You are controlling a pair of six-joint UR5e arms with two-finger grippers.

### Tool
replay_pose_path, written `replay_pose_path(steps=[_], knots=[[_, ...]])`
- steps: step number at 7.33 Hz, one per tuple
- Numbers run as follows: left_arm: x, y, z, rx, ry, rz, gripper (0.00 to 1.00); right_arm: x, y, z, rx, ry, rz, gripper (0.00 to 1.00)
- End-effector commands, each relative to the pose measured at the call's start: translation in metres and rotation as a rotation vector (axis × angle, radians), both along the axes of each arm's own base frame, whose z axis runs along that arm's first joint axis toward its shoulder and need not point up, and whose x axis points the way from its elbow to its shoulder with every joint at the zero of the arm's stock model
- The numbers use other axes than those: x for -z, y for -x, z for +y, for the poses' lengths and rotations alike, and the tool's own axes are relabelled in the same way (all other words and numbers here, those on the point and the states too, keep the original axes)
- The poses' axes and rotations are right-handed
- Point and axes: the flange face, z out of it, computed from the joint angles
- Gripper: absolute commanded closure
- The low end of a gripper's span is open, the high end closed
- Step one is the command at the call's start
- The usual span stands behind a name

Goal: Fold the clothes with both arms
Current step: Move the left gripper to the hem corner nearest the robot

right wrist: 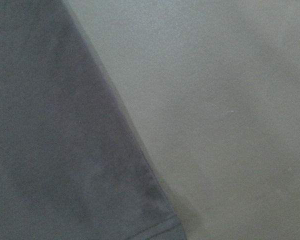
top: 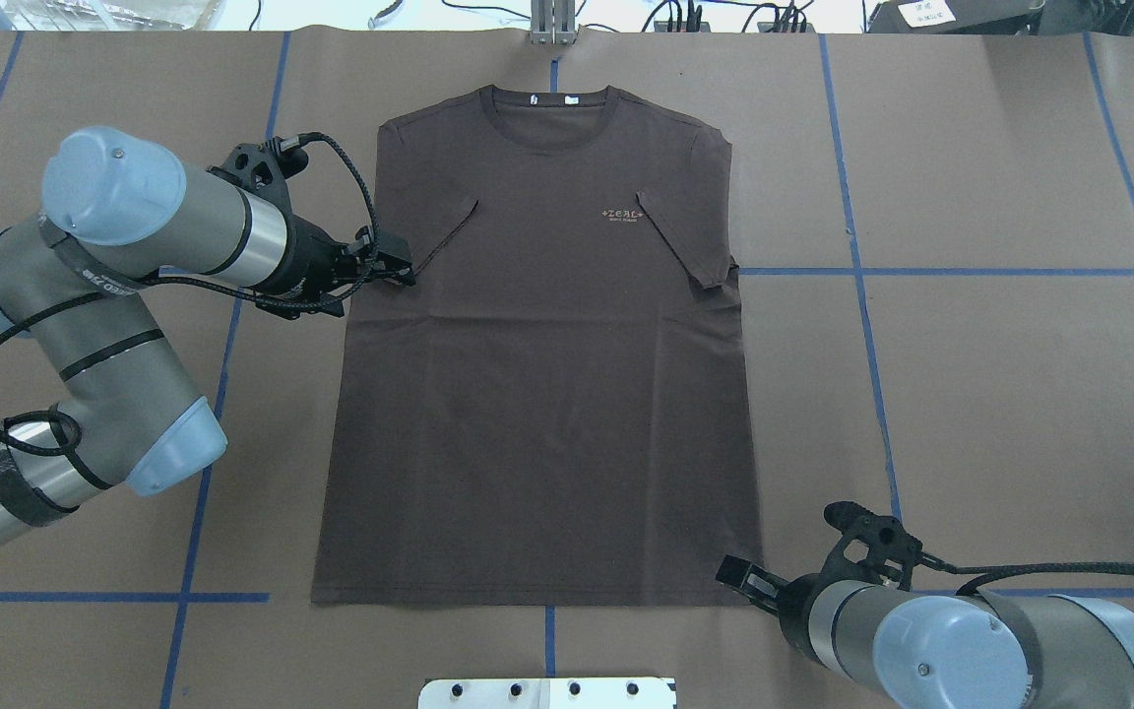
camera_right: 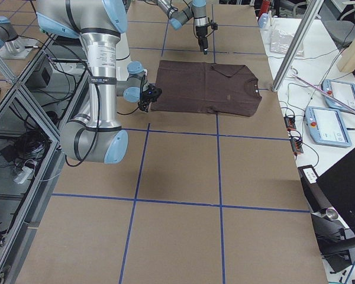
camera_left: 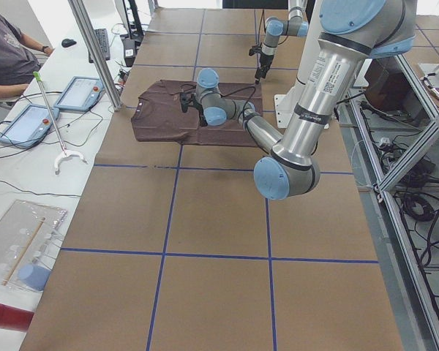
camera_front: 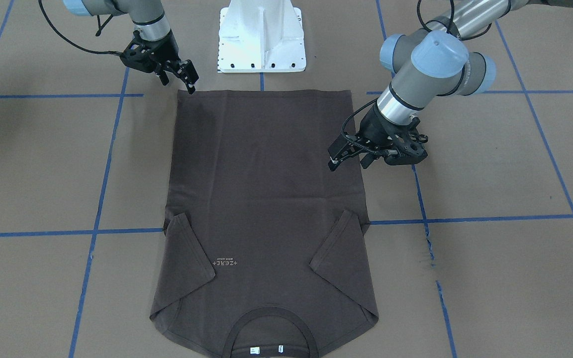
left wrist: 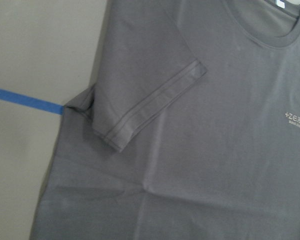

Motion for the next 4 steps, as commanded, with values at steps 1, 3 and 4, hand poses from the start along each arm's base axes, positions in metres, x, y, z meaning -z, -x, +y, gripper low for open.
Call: replay_pose_path(steps=[1,3,4], knots=[[0.0024,0.0034,0.0043,-0.009,0.003,0.008,0.00,-0.0014,0.0023,0.0015,-0.003,-0.005,0.003,0.04],[0.0039,0.0032,0.0058,-0.014,0.002,0.011,0.00,-0.0059,0.0065,0.0021,0.001,-0.005,0.014,0.35],[0.0048,0.0032,0.0054,-0.011,0.000,0.011,0.00,-0.0059,0.0065,0.0021,0.001,-0.005,0.014,0.45]])
